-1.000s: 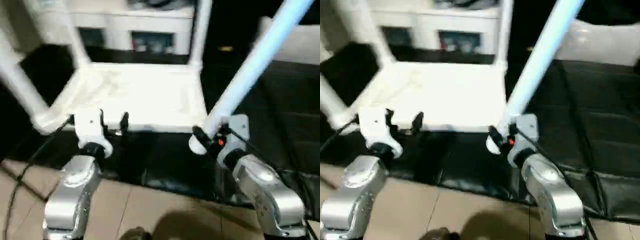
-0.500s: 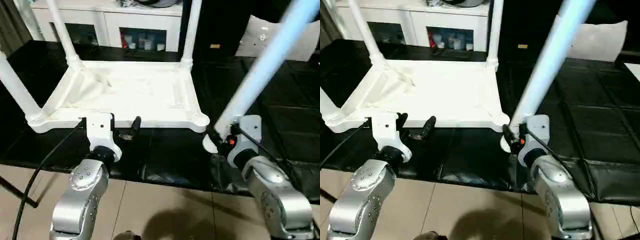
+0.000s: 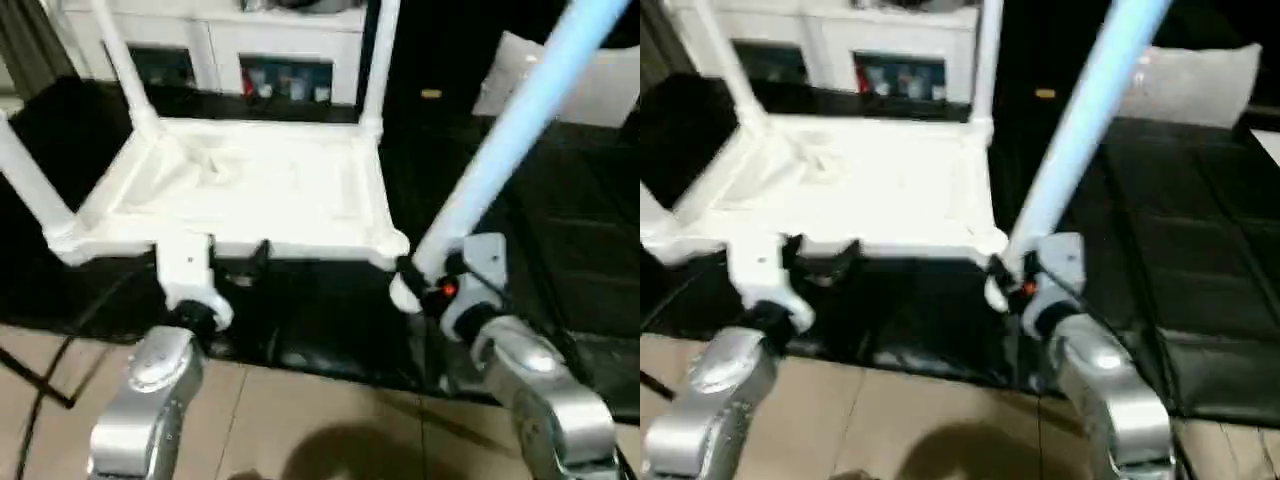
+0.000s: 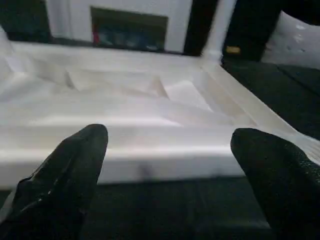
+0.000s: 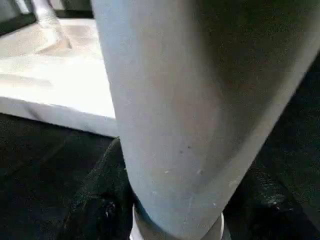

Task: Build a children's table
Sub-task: Move to table

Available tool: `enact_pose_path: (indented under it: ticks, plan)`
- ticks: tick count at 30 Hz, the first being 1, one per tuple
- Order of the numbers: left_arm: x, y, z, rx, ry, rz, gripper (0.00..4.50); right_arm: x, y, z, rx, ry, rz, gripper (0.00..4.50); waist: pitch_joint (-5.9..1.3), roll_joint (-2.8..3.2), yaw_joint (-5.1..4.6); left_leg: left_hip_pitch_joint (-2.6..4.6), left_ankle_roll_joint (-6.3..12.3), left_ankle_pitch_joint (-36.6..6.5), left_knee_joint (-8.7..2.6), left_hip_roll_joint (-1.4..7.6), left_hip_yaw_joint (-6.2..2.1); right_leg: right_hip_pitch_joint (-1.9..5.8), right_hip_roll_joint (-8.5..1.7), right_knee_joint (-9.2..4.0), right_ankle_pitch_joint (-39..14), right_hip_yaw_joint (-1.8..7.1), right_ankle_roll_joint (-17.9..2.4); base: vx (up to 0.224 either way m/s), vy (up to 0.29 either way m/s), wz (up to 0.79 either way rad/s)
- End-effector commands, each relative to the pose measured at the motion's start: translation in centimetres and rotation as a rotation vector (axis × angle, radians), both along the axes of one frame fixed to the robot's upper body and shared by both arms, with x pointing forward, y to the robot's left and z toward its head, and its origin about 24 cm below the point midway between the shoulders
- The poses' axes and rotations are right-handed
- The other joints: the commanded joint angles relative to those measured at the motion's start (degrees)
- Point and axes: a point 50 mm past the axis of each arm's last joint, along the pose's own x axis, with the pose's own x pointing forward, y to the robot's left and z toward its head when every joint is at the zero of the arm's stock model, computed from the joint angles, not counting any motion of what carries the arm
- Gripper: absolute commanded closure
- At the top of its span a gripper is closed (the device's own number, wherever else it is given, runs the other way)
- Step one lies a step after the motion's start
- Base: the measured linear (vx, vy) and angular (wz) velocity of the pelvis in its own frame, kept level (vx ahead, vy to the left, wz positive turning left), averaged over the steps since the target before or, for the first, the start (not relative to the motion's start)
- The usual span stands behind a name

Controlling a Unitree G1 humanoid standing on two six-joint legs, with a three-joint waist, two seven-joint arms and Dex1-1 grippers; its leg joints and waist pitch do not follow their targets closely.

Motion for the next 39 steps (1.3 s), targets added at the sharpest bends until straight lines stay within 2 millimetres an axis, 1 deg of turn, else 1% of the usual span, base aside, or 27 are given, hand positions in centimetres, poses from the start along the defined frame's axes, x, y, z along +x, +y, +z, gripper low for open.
enact_pose_path:
  ticks: [1, 4, 6, 7, 8, 9, 10, 11, 12, 13, 14, 16, 18, 19, 21, 22, 23, 25, 27, 28, 29, 30, 32, 33, 35, 37, 39]
  plan:
    - [0.3, -0.3, 0.4, 0.009, -0.015, -0.031, 0.0, 0.2, -0.4, 0.9, -0.006, -0.051, -0.014, 2.6, -1.72, -0.17, -0.3, -0.05, 1.96, -27.49, -4.71, 3.5, -1.29, 2.32, -7.1, -7.4, -30.37, 4.34, -7.38, 0.1, 0.048, -0.06]
    - [0.4, -0.2, 0.4, 0.015, -0.014, -0.054, 0.0, 0.4, -0.3, 0.8, -0.028, -0.06, -0.017, 2.6, -3.38, 0.34, 1.22, -3.1, 6.6, -5.2, -2.47, 1.87, -0.22, 6.46, -6.85, -8.16, -23.53, 5.36, -7.81, 0.123, 0.04, 0.05]
    - [0.3, -0.1, 0.3, 0.017, -0.011, -0.058, 0.0, 0.3, -0.1, 0.9, -0.028, -0.059, -0.009, 2.6, -4.52, 1.51, 0.16, 0.0, 8.77, -0.25, -4.03, 3.35, -1.8, 4.64, -3.94, -5.67, -10.5, 2.74, -6.97, 0.148, 0.051, 0.05]
    - [0.3, -0.1, 0.2, 0.016, -0.009, -0.059, 0.0, 0.3, 0.0, 0.9, -0.018, -0.061, -0.01, 2.6, -5.36, 3.55, -2.27, 9.93, 9.95, 2.26, -4.42, 9.67, -4.83, -3.85, -3.02, -0.44, -8.27, 1.74, -4.02, 0.213, 0.034, -0.05]
    - [0.2, -0.1, 0.2, 0.015, -0.007, -0.06, 0.0, 0.4, 0.0, 1.0, -0.011, -0.063, -0.01, 2.6, -5.56, 1.98, -2.78, 12.45, 8.21, 11.68, -4.19, 13.74, -7.16, -8.77, -4.56, 4.81, -7.55, 0.98, 3.69, 0.204, 0.022, -0.3]
    - [0.2, -0.1, 0.2, 0.017, -0.007, -0.06, 0.0, 0.4, 0.1, 1.2, -0.002, -0.073, 0.003, 2.6, -4.86, 1.32, -2.35, 10.8, 6.95, 11.99, -4.88, 14.03, -5.49, -9.52, -5.63, 6.04, -4.97, 1.15, 5.74, 0.204, 0.022, -0.3]
    - [0.1, -0.2, 0.2, 0.019, -0.007, -0.06, 0.0, 0.4, 0.1, 1.3, 0.003, -0.08, 0.013, 2.6, -4.23, 0.43, -1.92, 9.09, 4.77, 7.23, -6.08, 12.69, -0.47, -10.11, -6.27, 6.49, 1.56, 0.5, 3.83, 0.147, -0.01, -0.41]
    - [-0.1, -0.3, 0.1, 0.018, -0.005, -0.069, 0.0, 0.5, 0.0, 1.3, -0.012, -0.09, 0.019, 2.6, -3.68, -1.46, -1.97, 4.42, 11.83, -2.0, -5.36, 5.11, -0.05, -5.96, -6.57, 0.98, 7.49, 1.78, 1.83, 0.138, -0.065, -0.24]
    - [-0.1, -0.3, 0.1, 0.018, -0.005, -0.069, 0.0, 0.5, 0.0, 1.3, -0.012, -0.09, 0.019, 2.6, -4.09, -2.14, -1.06, 3.51, 12.11, -8.4, -3.12, 0.85, 2.77, -3.58, -7.18, -1.51, 4.6, 3.65, 0.2, 0.138, -0.065, -0.24]
    - [-0.4, -0.4, 0.0, 0.022, -0.004, -0.083, 0.0, 0.5, 0.0, 1.1, -0.016, -0.079, 0.016, 2.6, -4.53, -4.37, 0.57, -0.33, 11.62, -14.23, 5.13, -3.47, 3.32, 2.62, -12.44, -6.56, -16.39, 11.8, -6.26, 0.164, -0.094, -0.06]
    - [-0.6, -0.5, 0.0, 0.024, -0.004, -0.092, 0.0, 0.6, 0.0, 0.9, -0.021, -0.07, 0.015, 2.6, -4.78, -3.54, 1.5, -4.54, 9.59, -6.7, 8.32, -1.98, -0.14, 5.78, -14.06, -5.73, -18.91, 12.37, -10.92, 0.191, -0.095, -0.11]
    - [-0.7, -0.6, -0.2, 0.017, 0.001, -0.094, 0.0, 0.5, 0.1, 0.9, -0.021, -0.07, 0.023, 2.6, -3.86, -2.93, 1.1, -6.83, 4.89, 3.04, 9.06, -1.28, -1.71, 4.22, -12.68, -5.81, -9.96, 8.36, -13.17, 0.18, -0.082, -0.1]
    - [-0.8, -0.7, -0.4, 0.02, 0.011, -0.102, 0.0, 0.4, 0.3, 0.9, -0.02, -0.07, 0.029, 2.6, -3.35, -1.88, 1.16, -7.7, 5.19, 9.18, 5.92, 0.09, -1.85, 3.43, -11.35, -6.18, -9.5, 5.45, -14.78, 0.152, -0.025, -0.11]
    - [-0.7, -0.8, -0.5, 0.027, 0.014, -0.103, 0.0, 0.4, 0.2, 0.9, -0.023, -0.069, 0.029, 2.6, -3.14, 0.33, 1.21, -6.44, 6.05, 11.49, 0.85, 1.58, -1.89, 2.19, -8.33, -6.21, -11.31, 2.13, -12.24, 0.148, 0.031, -0.02]
    - [-0.6, -0.9, -0.6, 0.034, 0.01, -0.098, 0.0, 0.4, 0.1, 0.7, -0.033, -0.066, 0.019, 2.6, -2.65, 2.13, -1.42, -4.87, 9.93, 0.73, -4.38, 6.28, -5.58, 1.21, -3.26, -0.95, -5.15, -0.27, -5.33, 0.153, 0.102, -0.05]
    - [-0.6, -1.0, -0.5, 0.027, 0.004, -0.103, 0.0, 0.5, 0.0, 0.6, -0.034, -0.065, 0.015, 2.6, -5.0, 2.34, -1.73, 0.14, 15.95, 9.8, -2.37, 9.43, -8.22, -2.76, -4.11, 2.66, 2.6, 1.3, -3.63, 0.161, 0.087, -0.06]
    - [-0.6, -1.1, -0.4, 0.016, -0.001, -0.111, 0.0, 0.5, 0.0, 0.6, -0.031, -0.066, 0.015, 2.6, -6.15, 2.38, -1.62, 1.59, 20.75, 36.15, 0.02, 9.86, -9.73, -4.72, -5.92, 3.34, 11.06, 3.14, -1.5, 0.138, 0.04, 0.07]
    - [-0.6, -1.0, -0.5, 0.014, 0.01, -0.101, 0.0, 0.5, 0.1, 0.6, -0.022, -0.062, 0.02, 2.6, -6.67, 1.57, -0.5, 2.22, 11.77, 54.64, 2.47, 10.56, -5.52, -6.67, -8.29, 1.95, 17.63, 7.03, 3.21, 0.091, 0.053, -0.06]
    - [-0.6, -1.1, -0.2, 0.004, -0.012, -0.097, 0.0, 0.4, 0.4, 0.6, -0.03, -0.062, 0.041, 2.6, -6.43, -2.5, 2.81, -5.93, 3.1, 16.06, 2.97, 1.38, 1.98, -1.19, -7.05, 0.41, 34.23, 12.18, 7.04, 0.009, 0.051, -0.51]
    - [-0.6, -1.1, -0.2, 0.004, -0.012, -0.097, 0.0, 0.4, 0.4, 0.6, -0.03, -0.062, 0.041, 2.6, -6.43, -2.5, 2.81, -5.93, 3.1, 16.06, 2.97, 1.38, 1.98, -1.19, -7.05, 0.41, 34.23, 12.18, 7.04, 0.002, 0.026, -0.54]
    - [-0.6, -1.2, -0.3, 0.011, 0.001, -0.098, 0.0, 0.3, 0.5, 0.6, -0.036, -0.064, 0.046, 2.6, -5.24, -2.93, 4.25, -7.46, 1.31, -7.08, 6.51, 1.79, -0.31, -1.39, -11.06, -2.8, 26.03, 17.83, 8.98, -0.043, 0.053, -0.65]
    - [-0.6, -1.2, -0.3, 0.025, -0.006, -0.098, 0.0, 0.3, 0.5, 0.5, -0.035, -0.062, 0.045, 2.6, -4.75, -3.6, 4.19, -9.68, 4.41, -6.22, 5.51, 1.46, -2.11, 1.11, -13.21, -2.13, 23.33, 14.54, 7.68, -0.043, 0.053, -0.65]
    - [-0.5, -1.3, -0.4, 0.02, 0.0, -0.076, 0.0, 0.3, 0.4, 0.4, -0.029, -0.061, 0.039, 2.6, -4.36, -0.64, 3.0, -5.69, 5.87, -5.49, 0.53, 3.41, -3.51, -1.81, -8.47, -2.79, 11.91, 10.87, 0.15, -0.082, 0.129, -0.19]
    - [-0.5, -1.2, -0.4, 0.007, -0.003, -0.067, 0.0, 0.3, 0.4, 0.4, -0.031, -0.06, 0.037, 2.6, -4.48, 1.37, 1.24, -2.38, 1.31, -9.47, -3.25, 5.62, -4.71, -3.76, -3.0, 0.57, 5.25, 6.48, -4.49, -0.092, 0.151, 0.03]
    - [-0.4, -1.0, -0.5, 0.018, 0.005, -0.035, 0.0, 0.3, 0.1, 0.3, -0.037, -0.056, 0.038, 2.6, -3.63, 2.11, -0.91, -2.1, -11.19, -27.03, -6.8, 7.01, -6.75, -3.52, -2.76, 1.48, 0.43, 3.42, -0.43, -0.097, 0.139, -0.01]
    - [-0.4, -0.9, -0.5, 0.015, -0.002, -0.028, 0.0, 0.4, 0.0, 0.3, -0.045, -0.056, 0.044, 2.6, -2.74, 1.99, -1.5, -2.29, -12.85, -38.66, -8.41, 7.73, -6.87, -2.98, -3.46, 1.0, -2.97, 2.49, 2.27, -0.094, 0.084, 0.02]
    - [-0.5, -0.9, -0.5, 0.005, -0.006, -0.018, 0.0, 0.6, -0.1, 0.4, -0.051, -0.056, 0.044, 2.6, -2.39, 0.52, -0.95, -1.97, -10.06, -41.62, -6.2, 3.87, -3.31, -3.63, -5.26, -3.53, -13.25, 3.46, 2.05, -0.092, -0.002, 0.06]
